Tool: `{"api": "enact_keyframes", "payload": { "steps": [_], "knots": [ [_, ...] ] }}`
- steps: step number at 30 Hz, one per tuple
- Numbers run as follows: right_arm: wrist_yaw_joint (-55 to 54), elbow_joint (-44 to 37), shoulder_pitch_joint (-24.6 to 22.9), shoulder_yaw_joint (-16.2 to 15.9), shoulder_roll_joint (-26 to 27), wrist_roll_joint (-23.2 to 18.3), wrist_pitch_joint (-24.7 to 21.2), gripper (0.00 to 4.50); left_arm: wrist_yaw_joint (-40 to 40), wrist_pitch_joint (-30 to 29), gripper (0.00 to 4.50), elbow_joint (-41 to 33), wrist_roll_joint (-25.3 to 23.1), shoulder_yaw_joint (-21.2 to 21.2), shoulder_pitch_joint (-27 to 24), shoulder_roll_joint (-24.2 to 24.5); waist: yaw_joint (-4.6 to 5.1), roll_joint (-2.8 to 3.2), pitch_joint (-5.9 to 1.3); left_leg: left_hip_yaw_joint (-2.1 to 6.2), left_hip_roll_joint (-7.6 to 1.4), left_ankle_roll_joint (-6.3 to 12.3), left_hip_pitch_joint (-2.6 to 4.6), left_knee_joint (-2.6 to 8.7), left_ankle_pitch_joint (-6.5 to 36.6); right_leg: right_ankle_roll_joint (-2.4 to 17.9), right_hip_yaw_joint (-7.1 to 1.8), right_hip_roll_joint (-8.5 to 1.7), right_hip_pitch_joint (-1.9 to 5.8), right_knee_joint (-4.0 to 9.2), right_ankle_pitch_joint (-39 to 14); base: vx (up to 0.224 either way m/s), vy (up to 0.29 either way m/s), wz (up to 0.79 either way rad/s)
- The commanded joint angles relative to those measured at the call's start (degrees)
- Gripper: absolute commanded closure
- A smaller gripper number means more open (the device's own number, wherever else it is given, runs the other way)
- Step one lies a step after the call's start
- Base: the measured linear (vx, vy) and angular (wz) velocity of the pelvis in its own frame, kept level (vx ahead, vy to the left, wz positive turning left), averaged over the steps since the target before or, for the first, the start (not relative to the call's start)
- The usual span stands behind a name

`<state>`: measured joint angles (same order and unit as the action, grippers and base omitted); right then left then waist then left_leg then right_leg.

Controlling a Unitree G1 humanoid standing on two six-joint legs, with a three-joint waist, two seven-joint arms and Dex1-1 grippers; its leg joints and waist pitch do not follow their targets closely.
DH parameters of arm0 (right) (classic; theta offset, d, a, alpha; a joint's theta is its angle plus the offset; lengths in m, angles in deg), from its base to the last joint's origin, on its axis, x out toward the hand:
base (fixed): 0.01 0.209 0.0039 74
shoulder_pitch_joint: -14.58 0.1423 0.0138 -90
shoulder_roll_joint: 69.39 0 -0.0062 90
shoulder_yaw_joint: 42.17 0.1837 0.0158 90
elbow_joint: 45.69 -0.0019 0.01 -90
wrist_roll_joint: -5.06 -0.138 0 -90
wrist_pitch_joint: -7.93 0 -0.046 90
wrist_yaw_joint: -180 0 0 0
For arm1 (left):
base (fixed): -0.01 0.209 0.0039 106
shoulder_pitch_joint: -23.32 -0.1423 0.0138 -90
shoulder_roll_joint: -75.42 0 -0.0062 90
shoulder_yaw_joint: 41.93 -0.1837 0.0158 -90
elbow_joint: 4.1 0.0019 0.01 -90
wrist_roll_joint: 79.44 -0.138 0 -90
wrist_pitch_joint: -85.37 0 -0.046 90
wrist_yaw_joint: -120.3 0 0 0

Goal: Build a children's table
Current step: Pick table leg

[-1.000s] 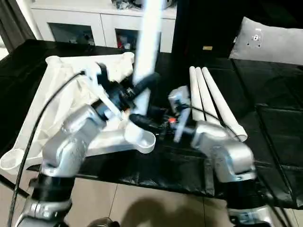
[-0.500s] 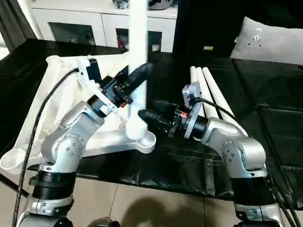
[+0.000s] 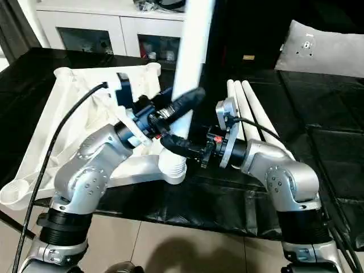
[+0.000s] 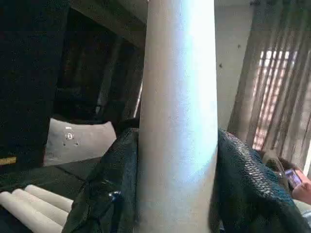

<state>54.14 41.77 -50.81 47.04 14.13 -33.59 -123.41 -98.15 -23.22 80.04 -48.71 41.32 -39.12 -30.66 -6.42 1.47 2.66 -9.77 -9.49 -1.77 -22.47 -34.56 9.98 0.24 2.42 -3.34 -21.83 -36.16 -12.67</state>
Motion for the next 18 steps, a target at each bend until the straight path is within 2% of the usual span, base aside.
{"api": "enact_keyframes", "payload": {
  "steps": [1,2,3,5,7,15,16,18],
  "knots": [
    [0.3,-1.2,0.3,-0.8,-0.5,-0.3,-0.7,1.02,-0.5,1.0,2.65,-0.8,-0.7,-0.6,0.2,0.3,-0.01,-0.64,-3.52,1.21,-3.55,1.29,1.06,3.67,7.6,11.2,-2.52,-4.79,2.51,4.52,-4.2,0.0,0.0,0.0],
    [0.3,-1.2,0.2,-1.0,-0.5,-0.1,-0.6,1.02,-0.6,1.2,2.65,-0.8,-0.9,-0.8,0.2,0.4,0.0,-0.63,-3.53,1.2,-3.54,1.25,1.04,3.65,7.6,11.2,-2.54,-4.83,2.55,4.53,-4.3,0.0,0.0,0.0],
    [0.3,-1.2,0.2,-1.2,-0.4,0.1,-0.6,1.25,-0.9,1.5,2.65,-0.6,-1.3,-1.2,0.2,0.6,-0.03,-0.42,-3.52,1.24,-3.56,1.08,1.08,3.68,7.9,11.3,-2.53,-4.82,2.48,4.57,-4.6,0.0,0.0,0.0],
    [0.3,-1.2,0.2,-1.6,-0.3,0.6,-0.4,1.28,-1.1,2.0,2.65,-0.2,-2.0,-1.7,0.2,0.7,0.05,-0.51,-3.49,1.28,-3.59,0.87,1.08,3.78,8.3,11.1,-2.51,-4.75,2.47,4.6,-5.1,0.0,0.0,0.0],
    [0.2,-1.1,0.2,-2.0,-0.3,1.0,-0.2,1.61,-1.2,2.2,2.65,-0.1,-2.2,-1.9,0.2,0.6,0.04,-0.46,-3.51,1.25,-3.61,0.67,1.13,3.77,8.4,11.1,-2.55,-4.8,2.45,4.61,-4.9,0.0,0.0,0.0],
    [0.3,-0.8,-0.2,-3.3,-0.5,2.2,0.6,2.1,-1.3,2.9,2.65,0.4,-2.7,-2.5,0.2,0.6,0.01,-0.43,-3.55,1.27,-3.56,0.72,1.09,3.73,8.3,11.4,-2.54,-4.8,2.53,4.48,-3.9,0.0,0.0,0.0],
    [0.2,-0.7,-0.2,-3.5,-0.5,2.3,0.8,2.38,-1.4,3.0,2.65,0.5,-2.9,-2.6,0.2,0.5,-0.01,-0.37,-3.55,1.29,-3.54,0.69,1.05,3.72,8.3,11.4,-2.54,-4.8,2.56,4.48,-4.0,0.0,0.0,0.0],
    [0.2,-0.6,-0.2,-3.6,-0.5,2.5,0.9,2.44,-1.6,3.0,2.65,0.5,-3.0,-2.8,0.2,0.5,0.04,-0.39,-3.54,1.3,-3.56,0.61,1.08,3.75,8.5,11.3,-2.53,-4.77,2.51,4.5,-4.1,0.0,0.0,0.0]
  ]
}}
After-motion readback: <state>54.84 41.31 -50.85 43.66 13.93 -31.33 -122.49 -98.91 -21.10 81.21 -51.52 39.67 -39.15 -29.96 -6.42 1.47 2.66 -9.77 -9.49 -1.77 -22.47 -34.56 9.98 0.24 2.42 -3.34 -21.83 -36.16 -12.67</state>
